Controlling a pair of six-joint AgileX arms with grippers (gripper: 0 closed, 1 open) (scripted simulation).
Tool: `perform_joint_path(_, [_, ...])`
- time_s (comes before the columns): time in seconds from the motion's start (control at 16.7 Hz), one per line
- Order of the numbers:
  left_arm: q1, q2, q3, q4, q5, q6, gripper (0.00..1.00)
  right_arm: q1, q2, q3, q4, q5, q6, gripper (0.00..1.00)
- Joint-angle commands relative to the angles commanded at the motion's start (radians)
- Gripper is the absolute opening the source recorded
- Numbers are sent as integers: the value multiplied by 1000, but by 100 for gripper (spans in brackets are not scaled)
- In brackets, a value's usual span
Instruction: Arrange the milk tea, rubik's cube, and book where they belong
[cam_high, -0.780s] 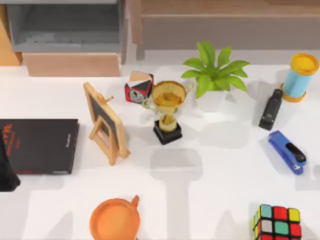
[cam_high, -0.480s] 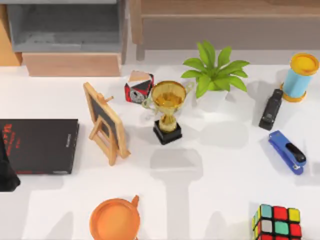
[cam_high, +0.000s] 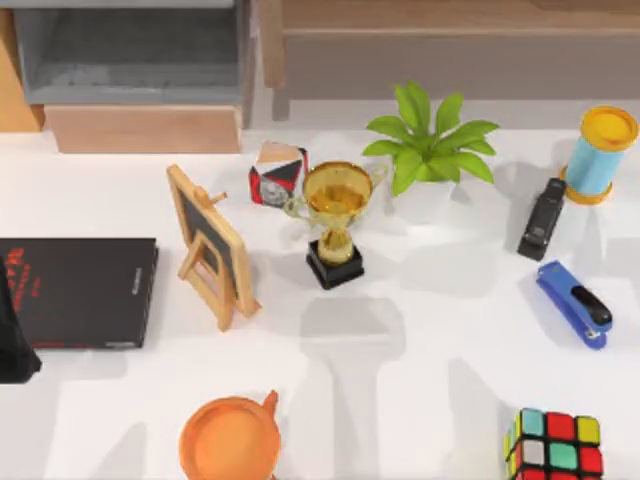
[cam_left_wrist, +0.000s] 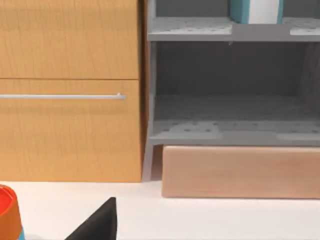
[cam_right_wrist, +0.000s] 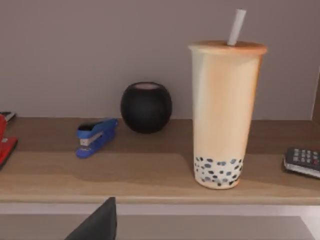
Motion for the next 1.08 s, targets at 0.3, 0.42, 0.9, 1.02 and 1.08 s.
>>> perform_joint_path(0.3, [0, 0, 0, 0, 0, 0, 100, -36, 515, 263, 218, -34, 2, 100])
perform_joint_path(0.42, [0, 0, 0, 0, 0, 0, 100, -49, 702, 358, 296, -46, 3, 100])
perform_joint_path(0.9, [0, 0, 0, 0, 0, 0, 100, -81, 1097, 574, 475, -69, 7, 100])
perform_joint_path(1.02, [0, 0, 0, 0, 0, 0, 100, -81, 1100, 575, 477, -69, 7, 100])
perform_joint_path(1.08, [0, 0, 0, 0, 0, 0, 100, -81, 1100, 575, 477, -69, 7, 100])
